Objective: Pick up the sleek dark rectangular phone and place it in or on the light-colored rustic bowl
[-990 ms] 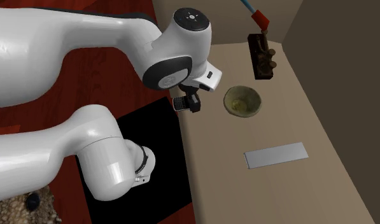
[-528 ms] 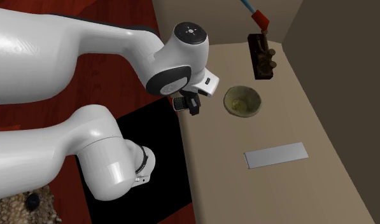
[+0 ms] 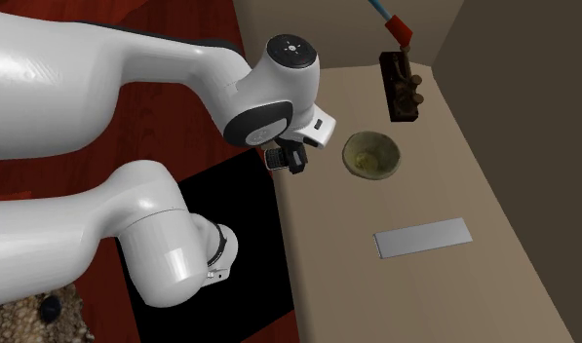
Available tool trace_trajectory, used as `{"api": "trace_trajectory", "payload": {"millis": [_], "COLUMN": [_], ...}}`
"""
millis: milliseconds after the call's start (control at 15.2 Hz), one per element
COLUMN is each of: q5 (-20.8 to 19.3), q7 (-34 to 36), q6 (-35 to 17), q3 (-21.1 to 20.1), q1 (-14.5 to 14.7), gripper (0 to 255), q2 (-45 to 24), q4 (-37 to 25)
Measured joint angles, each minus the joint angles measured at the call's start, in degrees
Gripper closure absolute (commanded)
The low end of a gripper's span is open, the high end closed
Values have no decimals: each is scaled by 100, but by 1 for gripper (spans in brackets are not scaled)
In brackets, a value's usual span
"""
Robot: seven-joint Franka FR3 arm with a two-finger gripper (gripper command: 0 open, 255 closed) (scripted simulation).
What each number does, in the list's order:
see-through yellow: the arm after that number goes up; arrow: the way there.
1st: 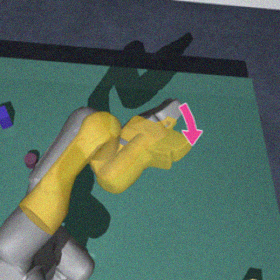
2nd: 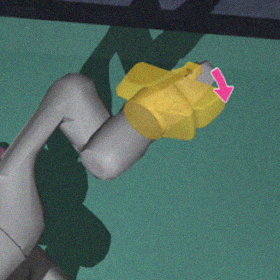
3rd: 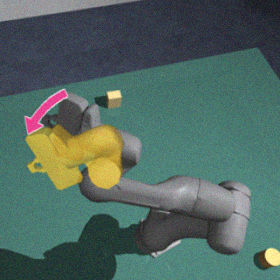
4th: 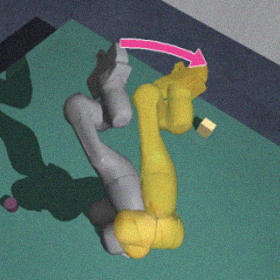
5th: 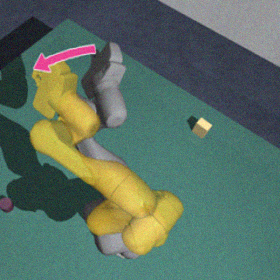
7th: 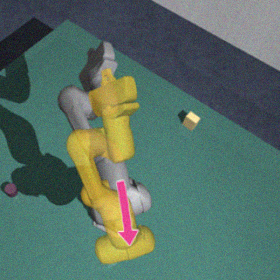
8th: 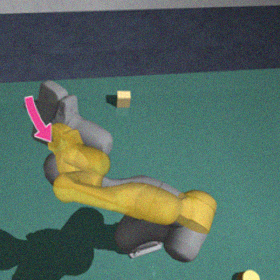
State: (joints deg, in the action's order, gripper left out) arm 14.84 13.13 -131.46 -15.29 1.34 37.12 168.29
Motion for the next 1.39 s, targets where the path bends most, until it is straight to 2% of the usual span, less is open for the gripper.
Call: {"api": "trace_trajectory", "payload": {"millis": [594,1386], "q5": [-5,-188], "q7": [0,55], "q6": [57,1269], "q3": [7,176], "q1": [-1,-50], "gripper": [255,255], "q2": [28,702], "q4": [-24,-562]}}
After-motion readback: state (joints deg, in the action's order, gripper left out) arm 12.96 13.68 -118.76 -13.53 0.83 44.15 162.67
